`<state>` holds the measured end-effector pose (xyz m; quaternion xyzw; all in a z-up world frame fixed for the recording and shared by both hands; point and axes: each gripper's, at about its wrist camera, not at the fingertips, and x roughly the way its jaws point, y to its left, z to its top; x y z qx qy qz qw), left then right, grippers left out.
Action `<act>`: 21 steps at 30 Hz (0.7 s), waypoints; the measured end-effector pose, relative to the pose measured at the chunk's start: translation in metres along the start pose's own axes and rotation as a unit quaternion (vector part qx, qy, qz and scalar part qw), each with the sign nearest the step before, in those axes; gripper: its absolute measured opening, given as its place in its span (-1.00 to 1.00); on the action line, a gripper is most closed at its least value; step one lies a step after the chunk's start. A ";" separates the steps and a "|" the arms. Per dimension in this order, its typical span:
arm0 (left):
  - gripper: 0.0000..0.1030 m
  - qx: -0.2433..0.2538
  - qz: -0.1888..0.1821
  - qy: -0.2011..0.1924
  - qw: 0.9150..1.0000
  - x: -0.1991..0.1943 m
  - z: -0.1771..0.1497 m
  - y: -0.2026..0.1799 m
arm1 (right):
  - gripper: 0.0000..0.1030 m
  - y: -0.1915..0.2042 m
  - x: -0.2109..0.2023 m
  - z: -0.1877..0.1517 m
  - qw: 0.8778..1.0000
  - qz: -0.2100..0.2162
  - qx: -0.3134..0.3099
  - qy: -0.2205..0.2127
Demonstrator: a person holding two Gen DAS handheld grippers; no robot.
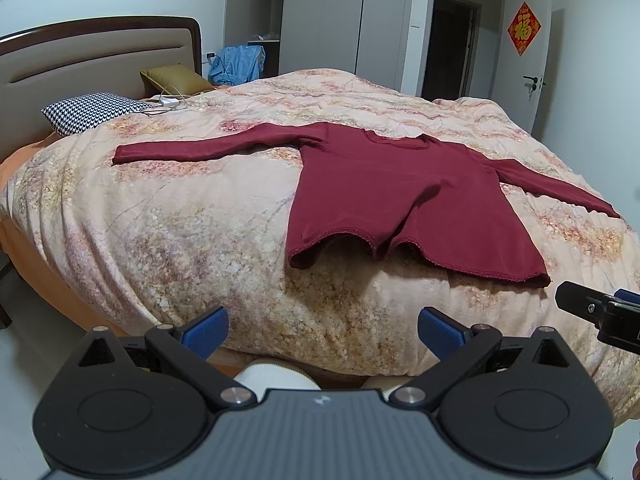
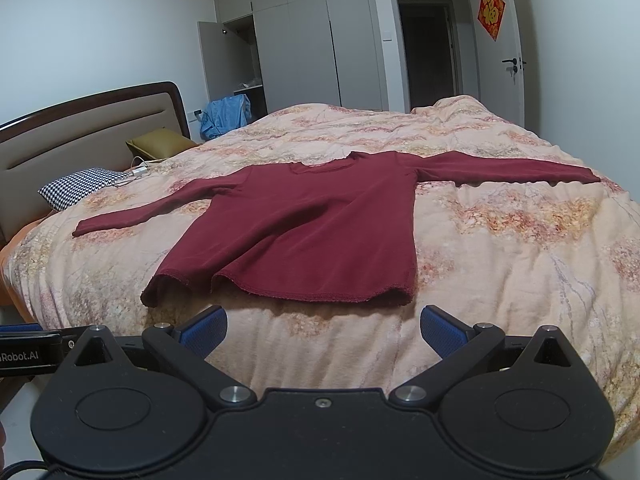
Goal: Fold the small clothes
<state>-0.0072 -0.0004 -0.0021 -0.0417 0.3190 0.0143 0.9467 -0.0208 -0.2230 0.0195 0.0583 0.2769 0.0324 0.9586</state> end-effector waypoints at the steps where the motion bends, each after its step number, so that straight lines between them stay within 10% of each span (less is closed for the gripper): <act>1: 1.00 0.000 0.001 0.000 1.000 -0.001 0.000 0.000 | 0.99 0.001 0.000 0.000 1.000 0.000 -0.001 -0.001; 21: 1.00 0.035 0.046 -0.019 0.998 -0.020 0.069 -0.028 | 0.99 -0.014 -0.020 0.031 0.998 -0.006 -0.004 -0.060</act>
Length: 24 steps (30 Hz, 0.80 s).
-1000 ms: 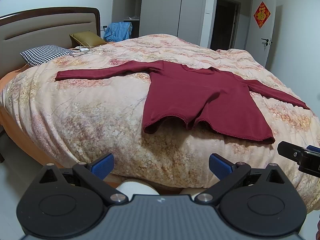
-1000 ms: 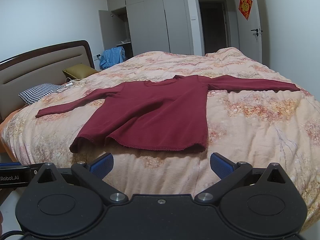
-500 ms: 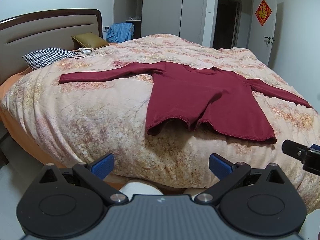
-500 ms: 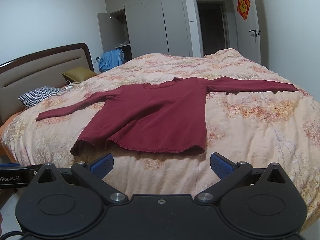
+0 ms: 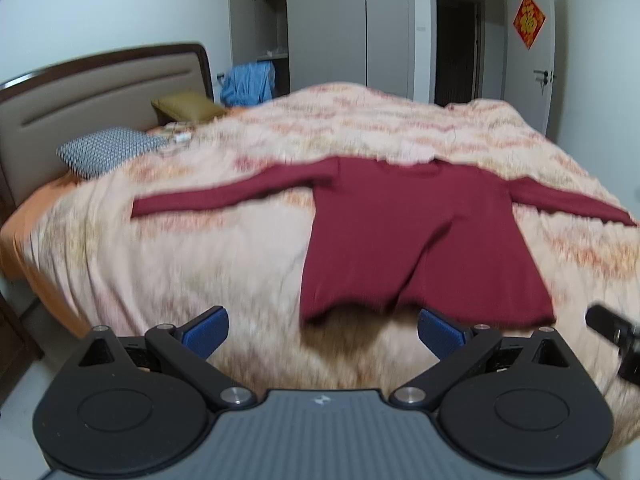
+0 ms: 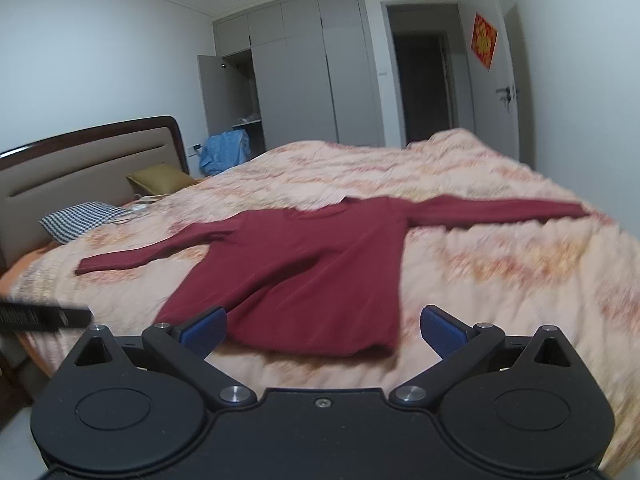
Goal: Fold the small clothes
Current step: 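Grasp the red sweater's sleeve cuff with the right gripper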
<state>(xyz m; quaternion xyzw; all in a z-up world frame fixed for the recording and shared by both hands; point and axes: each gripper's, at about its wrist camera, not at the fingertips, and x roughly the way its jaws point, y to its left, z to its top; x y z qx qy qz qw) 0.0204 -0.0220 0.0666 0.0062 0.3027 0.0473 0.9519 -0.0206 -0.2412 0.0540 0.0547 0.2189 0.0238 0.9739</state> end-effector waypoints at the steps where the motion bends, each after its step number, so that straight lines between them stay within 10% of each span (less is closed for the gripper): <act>1: 1.00 0.002 0.001 -0.006 1.000 0.001 0.009 -0.003 | 0.99 -0.004 0.003 0.003 1.000 -0.010 -0.008 -0.003; 24: 1.00 0.060 -0.019 0.012 0.998 0.210 0.157 -0.107 | 0.99 -0.219 0.193 0.067 0.983 -0.142 0.115 0.029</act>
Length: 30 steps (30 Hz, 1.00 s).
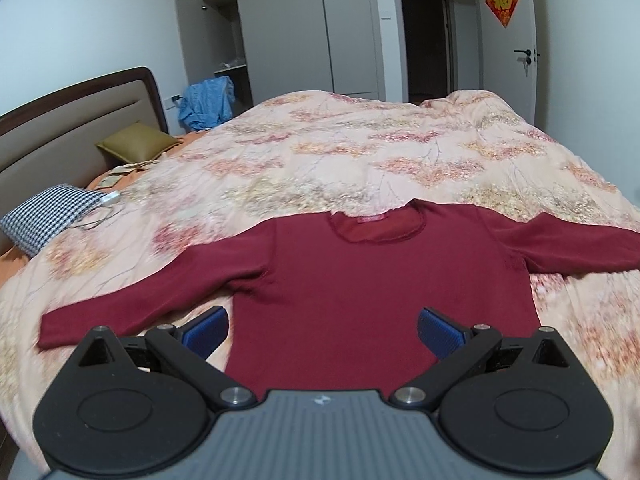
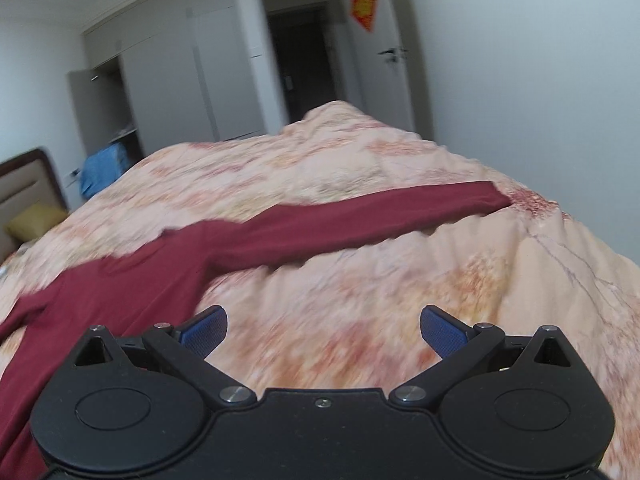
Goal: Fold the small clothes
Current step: 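Grasp the red sweater's sleeve cuff with the right gripper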
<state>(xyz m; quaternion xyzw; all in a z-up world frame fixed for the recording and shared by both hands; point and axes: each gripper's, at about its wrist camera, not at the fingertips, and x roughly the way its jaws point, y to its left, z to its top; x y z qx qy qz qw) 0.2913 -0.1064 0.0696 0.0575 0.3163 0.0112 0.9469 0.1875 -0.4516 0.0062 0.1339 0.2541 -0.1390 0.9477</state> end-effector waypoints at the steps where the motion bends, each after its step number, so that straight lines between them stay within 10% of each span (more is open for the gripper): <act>1: 1.00 0.003 -0.002 0.000 1.000 0.011 0.005 -0.004 | 0.99 -0.006 0.010 0.007 1.000 -0.007 0.006 -0.004; 10: 1.00 0.007 -0.021 -0.003 1.000 0.107 0.030 -0.035 | 0.99 -0.066 0.098 0.053 0.996 -0.044 0.062 -0.057; 21: 1.00 -0.003 -0.038 0.053 0.998 0.184 -0.003 -0.059 | 0.96 -0.141 0.189 0.071 0.984 -0.103 0.145 -0.011; 24: 1.00 -0.002 -0.039 0.063 0.997 0.187 -0.009 -0.060 | 0.73 -0.146 0.201 0.077 0.979 -0.134 0.151 -0.024; 30: 1.00 -0.010 -0.030 0.066 0.997 0.182 -0.003 -0.051 | -0.35 -0.153 0.217 0.088 0.965 -0.195 0.168 -0.039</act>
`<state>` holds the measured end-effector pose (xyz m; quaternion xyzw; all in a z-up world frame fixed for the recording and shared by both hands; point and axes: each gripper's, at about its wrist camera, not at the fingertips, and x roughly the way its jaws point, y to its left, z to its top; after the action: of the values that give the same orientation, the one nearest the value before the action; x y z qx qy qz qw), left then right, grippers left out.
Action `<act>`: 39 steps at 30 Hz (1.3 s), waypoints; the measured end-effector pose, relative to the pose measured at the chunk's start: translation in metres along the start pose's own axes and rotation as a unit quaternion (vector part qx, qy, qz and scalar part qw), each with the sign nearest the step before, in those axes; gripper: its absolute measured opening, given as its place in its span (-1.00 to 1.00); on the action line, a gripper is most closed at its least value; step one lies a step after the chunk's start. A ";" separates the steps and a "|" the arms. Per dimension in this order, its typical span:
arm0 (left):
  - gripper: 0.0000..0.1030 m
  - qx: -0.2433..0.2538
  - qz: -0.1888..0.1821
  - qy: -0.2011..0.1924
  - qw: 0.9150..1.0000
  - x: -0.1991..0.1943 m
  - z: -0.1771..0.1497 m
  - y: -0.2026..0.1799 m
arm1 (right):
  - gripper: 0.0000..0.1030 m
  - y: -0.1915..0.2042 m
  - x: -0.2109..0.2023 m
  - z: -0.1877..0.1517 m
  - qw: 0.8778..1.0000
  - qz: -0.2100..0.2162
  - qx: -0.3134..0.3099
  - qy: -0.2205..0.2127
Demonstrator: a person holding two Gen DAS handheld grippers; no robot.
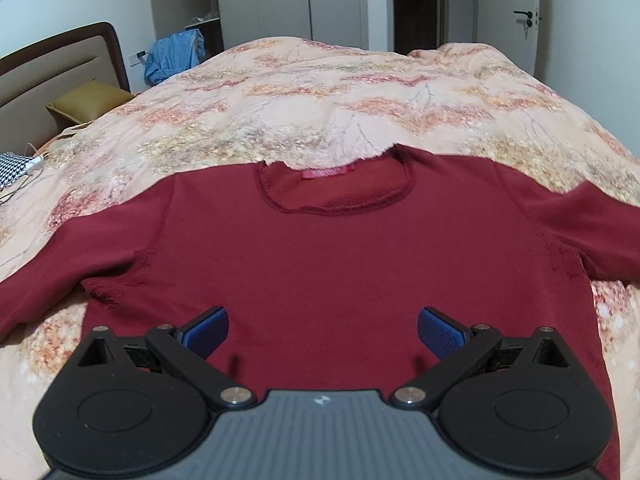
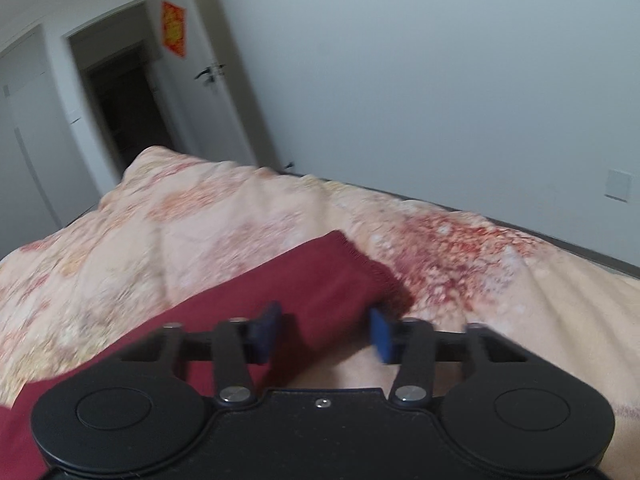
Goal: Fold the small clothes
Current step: 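Grasp the red sweater's sleeve cuff with the right gripper, then fold the held sleeve across the sweater body with the right gripper, release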
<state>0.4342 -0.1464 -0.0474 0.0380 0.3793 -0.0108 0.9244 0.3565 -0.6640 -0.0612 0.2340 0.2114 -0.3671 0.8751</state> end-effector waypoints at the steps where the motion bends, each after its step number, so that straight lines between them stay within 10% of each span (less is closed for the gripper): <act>1: 1.00 -0.005 0.001 -0.001 1.000 -0.002 0.003 0.003 | -0.70 0.001 0.002 0.001 1.000 -0.005 -0.002 -0.001; 10: 1.00 -0.059 0.000 -0.039 0.997 -0.034 0.036 0.053 | -0.91 0.088 -0.063 0.021 0.982 0.086 -0.130 -0.105; 18: 1.00 -0.126 -0.008 -0.073 0.989 -0.056 0.050 0.117 | -0.91 0.245 -0.160 -0.022 0.905 0.274 -0.290 -0.147; 28: 1.00 -0.187 0.018 -0.084 0.979 -0.052 0.038 0.194 | -0.91 0.380 -0.226 -0.173 0.813 0.390 -0.428 -0.059; 34: 1.00 -0.189 0.006 -0.083 0.978 -0.035 0.024 0.205 | -0.90 0.403 -0.222 -0.244 0.785 0.392 -0.479 0.021; 39: 1.00 -0.184 -0.021 -0.082 0.979 -0.017 0.022 0.192 | -0.13 0.383 -0.221 -0.248 0.776 0.416 -0.470 0.061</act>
<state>0.4468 0.0434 -0.0081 -0.1418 0.2984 0.0366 0.9431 0.4496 -0.1660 -0.0434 -0.1191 0.2921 0.1926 0.9292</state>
